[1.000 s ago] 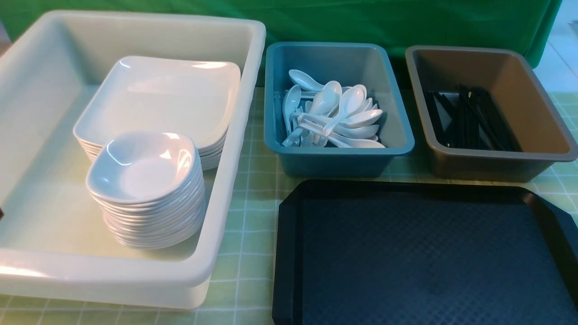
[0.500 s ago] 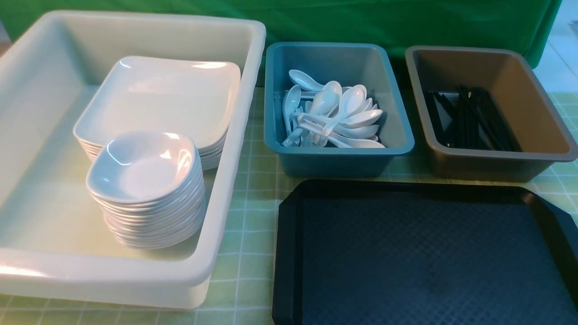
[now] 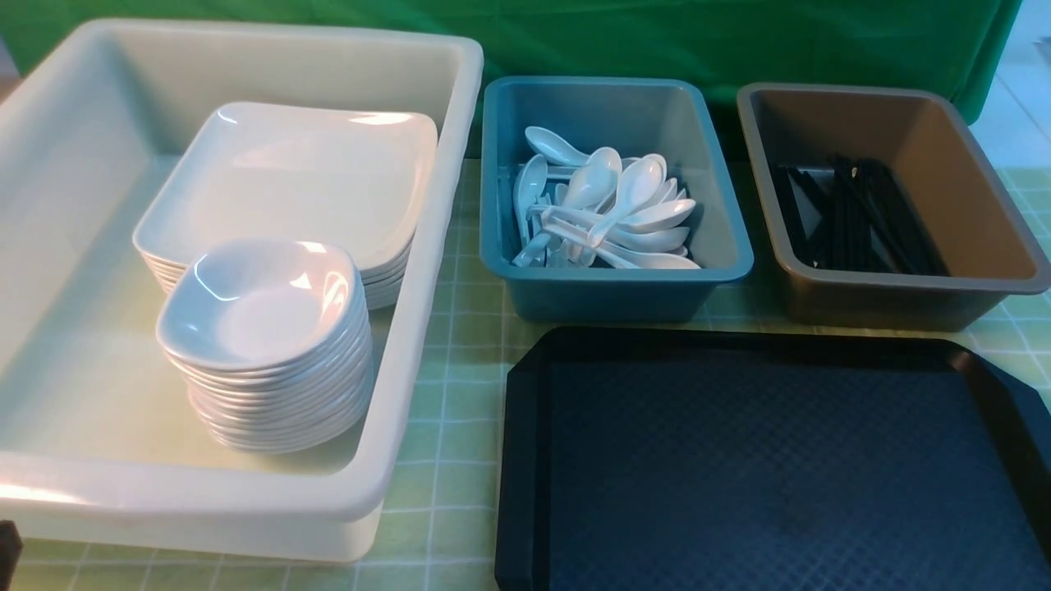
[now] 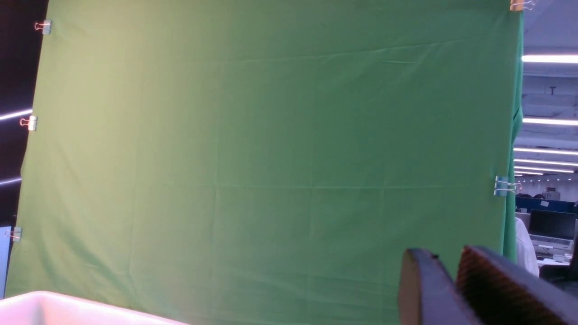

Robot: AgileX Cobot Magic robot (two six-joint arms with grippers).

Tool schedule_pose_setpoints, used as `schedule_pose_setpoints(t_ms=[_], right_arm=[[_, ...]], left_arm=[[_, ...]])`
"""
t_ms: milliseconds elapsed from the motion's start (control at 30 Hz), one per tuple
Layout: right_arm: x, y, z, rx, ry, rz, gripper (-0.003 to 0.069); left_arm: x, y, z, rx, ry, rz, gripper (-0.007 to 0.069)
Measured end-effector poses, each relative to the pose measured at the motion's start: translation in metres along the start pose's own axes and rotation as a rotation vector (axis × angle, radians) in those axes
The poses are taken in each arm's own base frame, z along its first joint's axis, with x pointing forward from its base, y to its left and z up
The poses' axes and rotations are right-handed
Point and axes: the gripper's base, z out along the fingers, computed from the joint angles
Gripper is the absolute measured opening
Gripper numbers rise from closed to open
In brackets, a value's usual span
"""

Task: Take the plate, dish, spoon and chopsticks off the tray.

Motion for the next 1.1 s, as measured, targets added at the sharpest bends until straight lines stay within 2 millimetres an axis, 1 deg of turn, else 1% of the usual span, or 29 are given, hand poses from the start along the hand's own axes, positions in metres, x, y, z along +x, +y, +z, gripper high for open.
schedule_pose_setpoints(t_ms=[500, 767, 1100], right_arm=[[0.0, 0.0, 0.0, 0.0, 0.0, 0.0, 0.0141], [0.0, 0.0001, 0.0, -0.001, 0.0, -0.001, 0.0166], [0.0039, 0.0081, 0.0034, -0.098, 0.036, -0.014, 0.0182]], left_arm=[[0.0002, 0.0, 0.0, 0.0, 0.002, 0.0, -0.0017], [0.0004, 0.0, -0.0001, 0.0, 0.001, 0.0, -0.0017], [0.0004, 0.0, -0.0001, 0.0, 0.002, 0.0, -0.0017]])
